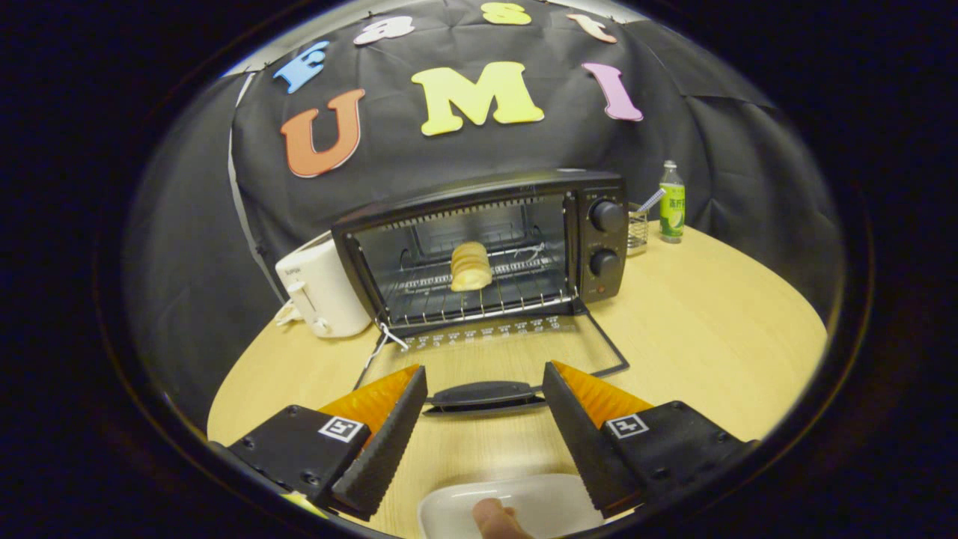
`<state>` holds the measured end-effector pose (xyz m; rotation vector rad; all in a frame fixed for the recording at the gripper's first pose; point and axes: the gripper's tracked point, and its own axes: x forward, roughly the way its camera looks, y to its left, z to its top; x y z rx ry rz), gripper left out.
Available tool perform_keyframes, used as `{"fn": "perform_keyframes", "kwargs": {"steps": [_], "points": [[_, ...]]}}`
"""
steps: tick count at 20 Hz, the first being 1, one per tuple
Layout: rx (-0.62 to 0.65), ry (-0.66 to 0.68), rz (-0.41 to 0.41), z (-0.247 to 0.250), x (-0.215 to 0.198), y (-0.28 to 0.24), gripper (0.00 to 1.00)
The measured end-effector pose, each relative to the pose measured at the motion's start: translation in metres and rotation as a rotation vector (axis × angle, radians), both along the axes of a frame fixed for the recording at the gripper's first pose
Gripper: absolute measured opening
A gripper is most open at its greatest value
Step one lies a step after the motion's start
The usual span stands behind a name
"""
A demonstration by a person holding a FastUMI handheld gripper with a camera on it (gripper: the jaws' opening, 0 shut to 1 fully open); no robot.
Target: Open the toaster oven, put the food inside, and close the toaster oven door.
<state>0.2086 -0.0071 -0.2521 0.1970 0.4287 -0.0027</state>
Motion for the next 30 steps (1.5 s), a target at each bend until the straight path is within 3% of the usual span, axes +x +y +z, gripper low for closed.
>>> {"fn": "perform_keyframes", "kwargs": {"steps": [9,14,30], "points": [[0.055,0.169,0.049,-0.061,-0.006,0.017,1.0],[0.001,0.143,0.024,-0.061,0.004,0.012,1.0],[0.083,0.02,0.012,-0.02,0.0,0.014,1.0]]}}
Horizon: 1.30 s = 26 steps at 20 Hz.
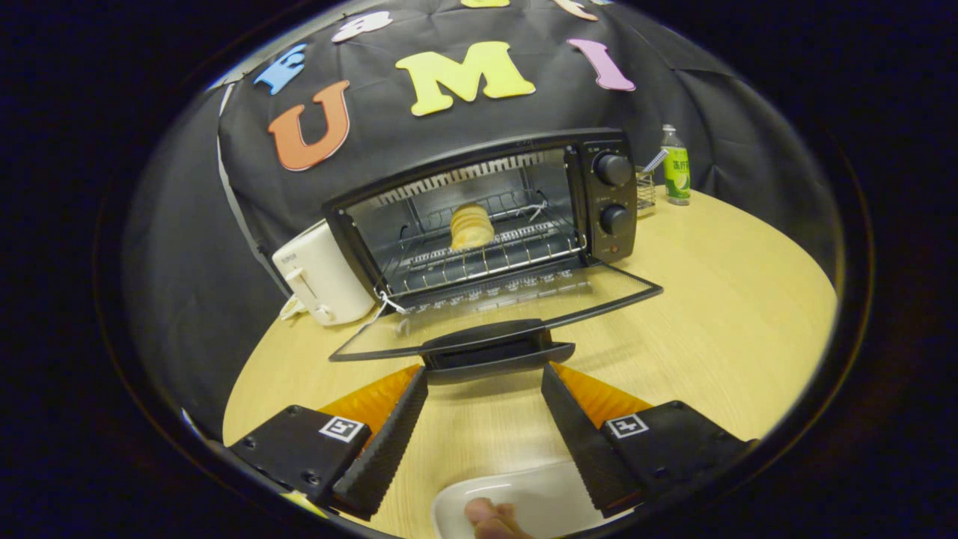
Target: Open the toaster oven, put the food inside, and close the toaster oven door.
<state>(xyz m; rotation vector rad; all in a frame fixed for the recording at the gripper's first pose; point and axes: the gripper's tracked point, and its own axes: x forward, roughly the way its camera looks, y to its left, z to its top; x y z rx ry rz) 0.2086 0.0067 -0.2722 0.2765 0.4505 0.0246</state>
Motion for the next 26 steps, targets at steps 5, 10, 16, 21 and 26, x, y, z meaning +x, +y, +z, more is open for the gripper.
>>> {"fn": "perform_keyframes", "kwargs": {"steps": [5,10,16,21,26], "points": [[-0.082,-0.143,0.012,0.026,0.003,0.0,1.0],[-0.229,-0.271,0.025,0.073,0.02,-0.006,1.0],[-0.25,-0.364,0.032,0.118,0.016,-0.009,1.0],[-0.236,-0.409,0.038,0.151,-0.029,-0.006,1.0],[-0.247,-0.444,-0.008,0.19,-0.082,-0.031,1.0]]}}
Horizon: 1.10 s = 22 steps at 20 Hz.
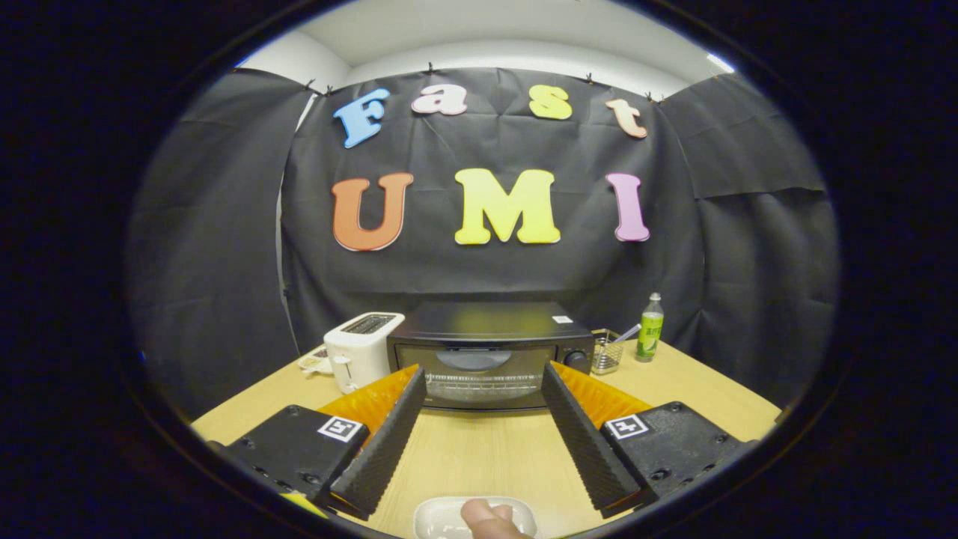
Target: Open the toaster oven, put the food inside, and close the toaster oven door.
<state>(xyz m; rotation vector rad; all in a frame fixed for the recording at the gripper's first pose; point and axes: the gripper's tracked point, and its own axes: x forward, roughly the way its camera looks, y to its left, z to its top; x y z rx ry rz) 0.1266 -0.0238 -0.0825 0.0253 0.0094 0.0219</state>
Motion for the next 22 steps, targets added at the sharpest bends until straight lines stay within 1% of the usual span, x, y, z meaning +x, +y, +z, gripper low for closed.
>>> {"fn": "perform_keyframes", "kwargs": {"steps": [5,9,14,18,22], "points": [[0.04,-0.028,-0.017,0.034,-0.05,-0.027,1.0],[0.076,-0.05,0.019,0.055,-0.086,-0.036,1.0],[0.129,-0.067,0.014,0.074,-0.127,-0.057,1.0],[0.104,-0.065,-0.028,0.08,-0.148,-0.071,1.0],[0.089,-0.054,-0.013,0.081,-0.159,-0.062,1.0]]}}
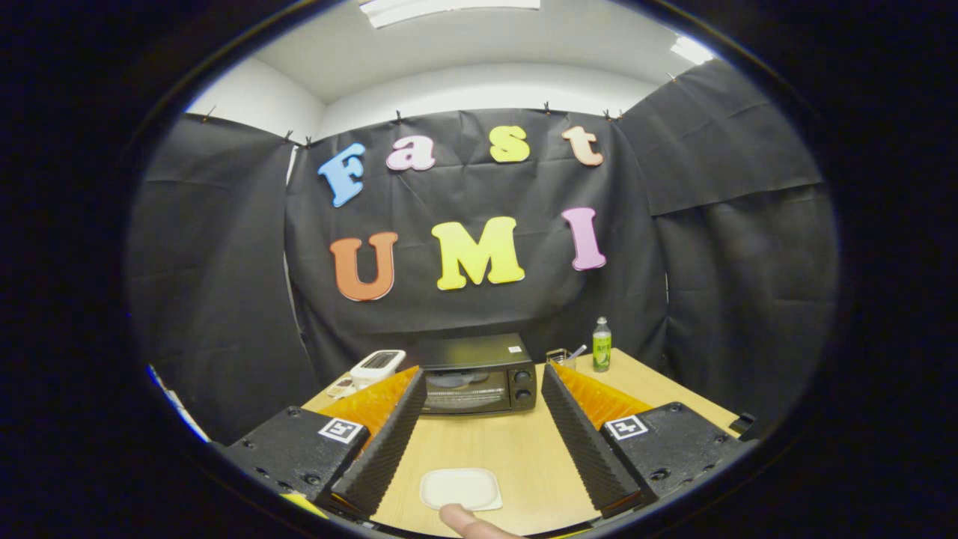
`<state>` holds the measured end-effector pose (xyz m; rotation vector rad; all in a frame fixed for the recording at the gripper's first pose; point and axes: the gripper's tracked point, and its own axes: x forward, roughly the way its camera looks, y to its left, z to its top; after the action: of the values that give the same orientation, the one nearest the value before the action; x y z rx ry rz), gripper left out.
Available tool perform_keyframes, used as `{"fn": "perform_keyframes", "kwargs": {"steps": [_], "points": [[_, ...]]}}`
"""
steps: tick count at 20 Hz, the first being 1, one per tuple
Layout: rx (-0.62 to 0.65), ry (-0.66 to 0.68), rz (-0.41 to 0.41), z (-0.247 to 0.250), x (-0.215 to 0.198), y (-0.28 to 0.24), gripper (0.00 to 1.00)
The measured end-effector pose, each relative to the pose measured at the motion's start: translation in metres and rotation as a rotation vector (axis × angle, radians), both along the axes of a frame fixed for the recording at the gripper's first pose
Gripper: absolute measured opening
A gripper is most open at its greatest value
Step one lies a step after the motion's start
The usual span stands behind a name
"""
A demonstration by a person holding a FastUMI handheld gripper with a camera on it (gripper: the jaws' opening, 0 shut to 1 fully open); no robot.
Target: Open the toaster oven, put the food inside, and close the toaster oven door.
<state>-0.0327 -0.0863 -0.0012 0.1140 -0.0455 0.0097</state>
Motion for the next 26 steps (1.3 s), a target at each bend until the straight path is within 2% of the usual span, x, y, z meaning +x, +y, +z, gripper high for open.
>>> {"fn": "perform_keyframes", "kwargs": {"steps": [14,26], "points": [[-0.06,0.047,0.072,-0.018,0.0,0.031,1.0],[-0.047,0.082,0.05,-0.03,0.002,0.025,1.0]]}}
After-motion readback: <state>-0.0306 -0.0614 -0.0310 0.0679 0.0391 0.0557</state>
